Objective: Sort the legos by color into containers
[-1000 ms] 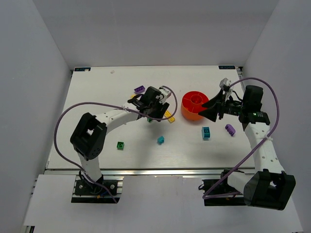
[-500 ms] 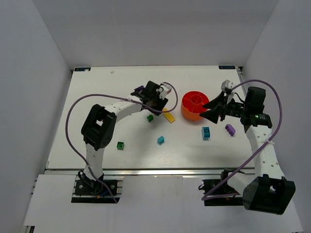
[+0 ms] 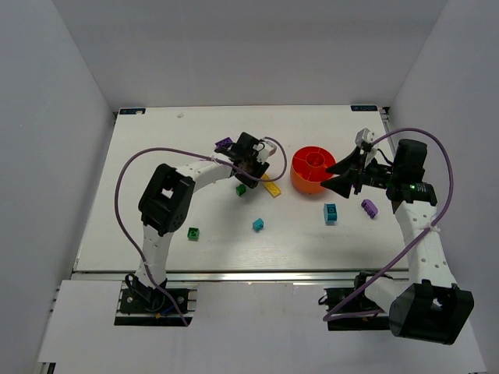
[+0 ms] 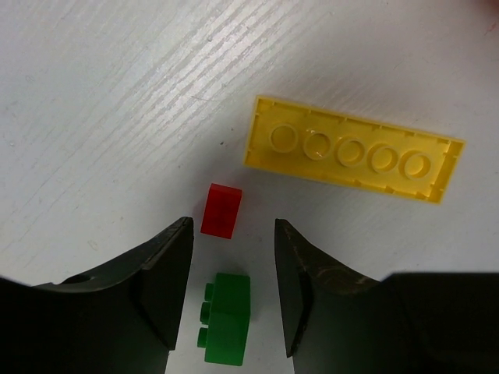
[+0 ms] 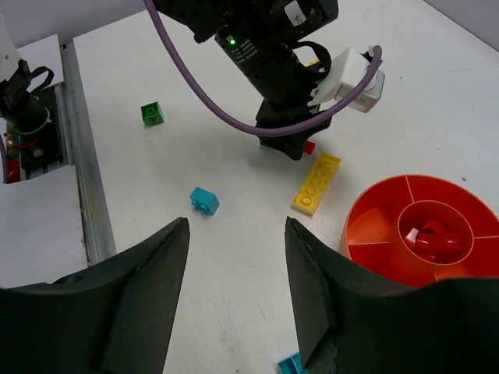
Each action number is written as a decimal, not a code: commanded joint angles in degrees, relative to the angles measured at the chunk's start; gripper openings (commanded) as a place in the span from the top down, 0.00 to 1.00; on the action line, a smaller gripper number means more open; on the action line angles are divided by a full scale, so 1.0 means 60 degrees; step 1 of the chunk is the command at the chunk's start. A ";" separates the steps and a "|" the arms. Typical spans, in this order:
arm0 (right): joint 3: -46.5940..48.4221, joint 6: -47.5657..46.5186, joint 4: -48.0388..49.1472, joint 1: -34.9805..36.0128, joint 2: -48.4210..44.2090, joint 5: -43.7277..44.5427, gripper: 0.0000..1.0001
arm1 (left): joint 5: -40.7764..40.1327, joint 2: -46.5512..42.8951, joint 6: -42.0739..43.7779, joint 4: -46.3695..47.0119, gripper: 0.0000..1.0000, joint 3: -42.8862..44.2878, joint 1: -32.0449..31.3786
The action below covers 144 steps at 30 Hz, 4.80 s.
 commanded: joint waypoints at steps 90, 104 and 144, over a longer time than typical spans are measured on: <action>-0.0620 0.2329 0.2068 -0.0626 -0.0208 0.2740 0.76 | 0.3203 0.0792 -0.4628 0.4741 0.47 0.3893 -0.1197; -0.0576 0.0658 0.1115 -0.0553 0.0202 0.4271 0.45 | 0.0671 -0.7583 -0.4233 0.2065 0.59 -0.3496 -0.0758; -0.1543 0.1859 0.0454 0.2274 0.2928 1.0530 0.32 | -0.3184 -1.5324 -0.3778 0.0126 0.12 -0.8354 -0.0890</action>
